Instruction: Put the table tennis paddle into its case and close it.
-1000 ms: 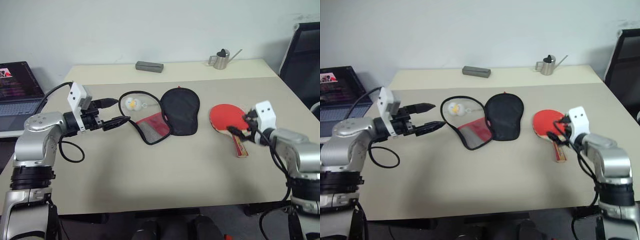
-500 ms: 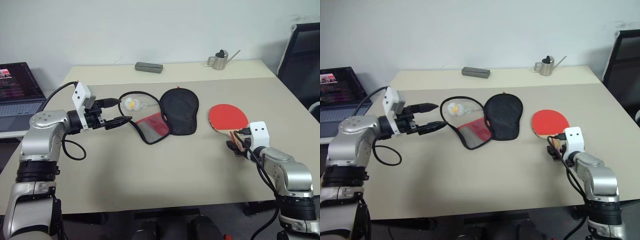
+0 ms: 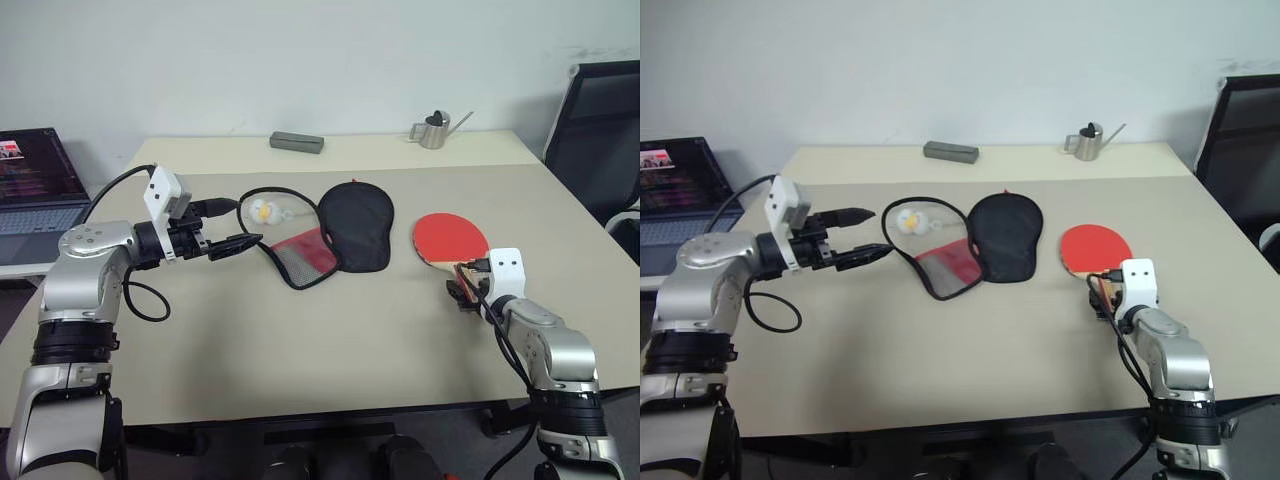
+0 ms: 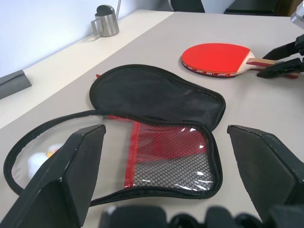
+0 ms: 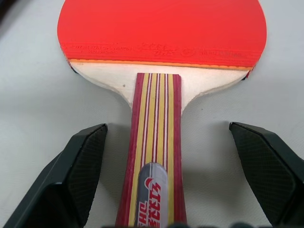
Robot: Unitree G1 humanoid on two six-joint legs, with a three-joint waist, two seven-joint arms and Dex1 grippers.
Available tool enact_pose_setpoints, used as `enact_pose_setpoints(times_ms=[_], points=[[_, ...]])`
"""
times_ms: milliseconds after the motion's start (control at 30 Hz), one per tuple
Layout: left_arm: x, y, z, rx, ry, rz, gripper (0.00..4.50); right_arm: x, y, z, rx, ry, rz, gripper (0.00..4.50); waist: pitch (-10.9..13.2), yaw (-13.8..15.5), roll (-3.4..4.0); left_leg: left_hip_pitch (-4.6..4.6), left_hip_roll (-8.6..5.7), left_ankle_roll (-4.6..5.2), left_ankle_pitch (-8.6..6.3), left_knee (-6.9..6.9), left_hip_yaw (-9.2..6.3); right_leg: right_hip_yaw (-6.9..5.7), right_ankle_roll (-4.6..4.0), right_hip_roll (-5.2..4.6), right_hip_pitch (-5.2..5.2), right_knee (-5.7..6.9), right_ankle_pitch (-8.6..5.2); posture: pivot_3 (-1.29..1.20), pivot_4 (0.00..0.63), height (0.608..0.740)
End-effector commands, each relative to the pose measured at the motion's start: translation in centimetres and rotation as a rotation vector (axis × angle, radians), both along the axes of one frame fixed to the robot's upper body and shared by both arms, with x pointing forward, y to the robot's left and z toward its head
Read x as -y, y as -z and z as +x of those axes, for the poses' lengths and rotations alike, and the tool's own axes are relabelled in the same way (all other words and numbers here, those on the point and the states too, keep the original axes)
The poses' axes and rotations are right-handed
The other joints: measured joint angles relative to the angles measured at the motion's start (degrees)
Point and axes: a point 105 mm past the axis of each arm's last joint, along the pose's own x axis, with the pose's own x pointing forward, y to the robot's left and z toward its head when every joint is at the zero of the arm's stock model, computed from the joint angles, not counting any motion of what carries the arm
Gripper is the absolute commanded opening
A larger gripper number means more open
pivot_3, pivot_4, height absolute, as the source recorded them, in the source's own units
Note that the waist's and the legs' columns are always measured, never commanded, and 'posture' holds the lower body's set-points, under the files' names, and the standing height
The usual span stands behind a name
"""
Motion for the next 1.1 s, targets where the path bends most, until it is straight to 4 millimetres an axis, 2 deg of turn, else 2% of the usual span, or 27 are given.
enact_pose_setpoints(times_ms=[33,100,167,300,333,400,600,667,900,1100], points=[[-0.5,-1.9,-0.2,0.073,-0.014,0.009,4.5,-1.5,0.6,0.4,0.002,-0.04,-0.015,4.43,-0.01,-0.15,-0.02,0.01,0.09,0.0,0.0,0.0,0.05,0.01,-0.06,0.03,0.0,-0.03,0.05,0.0,0.15,0.74],[-0.5,-1.9,-0.2,0.075,-0.017,0.01,4.5,-2.0,0.5,0.7,0.011,-0.055,-0.022,4.43,-0.01,-0.21,-0.02,0.01,0.37,-0.01,0.0,0.0,0.16,0.01,-0.17,0.12,0.0,-0.21,0.21,0.0,0.15,0.74],[-0.6,-1.9,-0.2,0.075,-0.019,0.011,4.5,-2.3,0.5,0.9,0.014,-0.061,-0.021,4.43,-0.01,-0.39,-0.02,0.0,0.73,-0.02,0.01,-0.03,0.2,0.04,-0.35,0.73,0.01,-0.56,0.54,0.0,0.15,0.74],[-0.6,-1.9,-0.2,0.077,-0.024,0.012,4.5,-2.9,0.6,1.2,0.02,-0.076,-0.002,4.43,-0.01,-0.51,-0.02,0.05,1.0,-0.06,0.03,-0.03,0.3,0.11,-0.51,0.93,0.01,-0.56,0.68,0.0,0.15,0.74],[-0.6,-1.9,-0.2,0.077,-0.025,0.012,4.5,-3.0,0.6,1.3,0.019,-0.078,0.002,4.27,-0.01,-0.51,-0.02,0.08,1.07,-0.06,0.03,-0.03,0.35,0.1,-0.52,0.94,0.01,-0.57,0.72,0.0,0.15,0.74],[-0.7,-1.9,-0.2,0.076,-0.026,0.013,4.5,-3.2,0.7,1.5,0.01,-0.076,0.014,3.84,-0.01,-0.54,-0.02,0.17,1.31,-0.07,0.03,-0.03,0.54,0.08,-0.58,0.96,0.01,-0.61,0.85,0.0,0.15,0.74],[-0.6,-1.9,-0.3,0.076,-0.026,0.016,4.5,-2.9,1.0,1.6,-0.007,-0.068,-0.01,1.83,-0.01,-0.48,-0.02,0.4,1.73,-0.07,0.03,-0.05,1.04,0.03,-0.64,1.02,0.01,-0.67,1.05,0.0,0.15,0.74],[-0.6,-1.9,-0.3,0.076,-0.027,0.017,4.5,-2.8,1.1,1.6,-0.011,-0.061,-0.017,1.32,-0.01,-0.4,-0.02,0.4,1.7,-0.07,0.03,-0.05,1.1,0.05,-0.61,1.04,0.01,-0.69,1.07,0.0,0.15,0.74],[-1.3,-1.8,-0.2,0.075,-0.058,0.016,4.5,-2.6,0.5,1.9,0.016,-0.012,-0.005,1.25,0.0,-0.32,-0.03,0.36,1.69,-0.08,0.02,-0.08,1.18,0.07,-0.53,1.04,0.0,-0.84,1.12,0.0,0.15,0.74],[-2.1,-2.0,-0.2,0.082,-0.092,0.014,4.5,-1.2,-1.6,2.8,0.097,0.102,0.022,1.25,0.07,-0.05,0.01,0.31,1.7,-0.08,0.02,-0.09,1.13,0.06,-0.53,1.02,-0.06,-0.84,1.12,0.0,0.15,0.74]])
